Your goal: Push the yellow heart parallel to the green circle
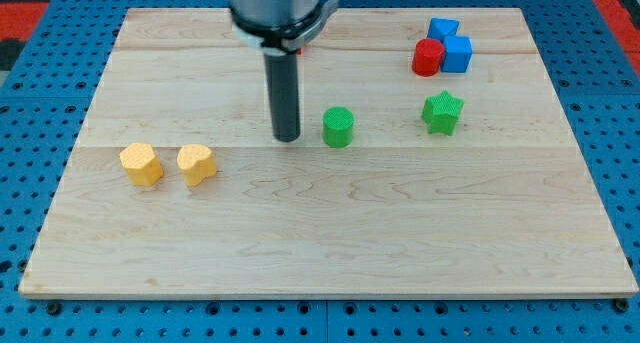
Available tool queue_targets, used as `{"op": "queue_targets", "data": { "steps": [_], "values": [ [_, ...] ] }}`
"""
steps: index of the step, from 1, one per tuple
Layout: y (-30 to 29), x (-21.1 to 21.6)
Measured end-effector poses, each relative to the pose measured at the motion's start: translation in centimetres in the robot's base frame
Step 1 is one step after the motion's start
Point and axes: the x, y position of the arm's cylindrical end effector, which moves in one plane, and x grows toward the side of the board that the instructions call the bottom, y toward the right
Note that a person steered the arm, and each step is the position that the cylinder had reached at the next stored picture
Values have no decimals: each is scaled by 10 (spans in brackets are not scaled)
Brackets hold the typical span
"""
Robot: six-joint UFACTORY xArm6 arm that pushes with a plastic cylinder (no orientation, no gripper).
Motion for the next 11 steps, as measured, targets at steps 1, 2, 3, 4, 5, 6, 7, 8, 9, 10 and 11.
{"op": "queue_targets", "data": {
  "steps": [1,2,3,4,5,6,7,8,9,10,11],
  "values": [
    [38,31],
    [52,18],
    [52,-18],
    [52,37],
    [-19,103],
    [-106,104],
    [-130,60],
    [-92,50],
    [-89,53],
    [-60,57],
    [-60,29]
  ]
}}
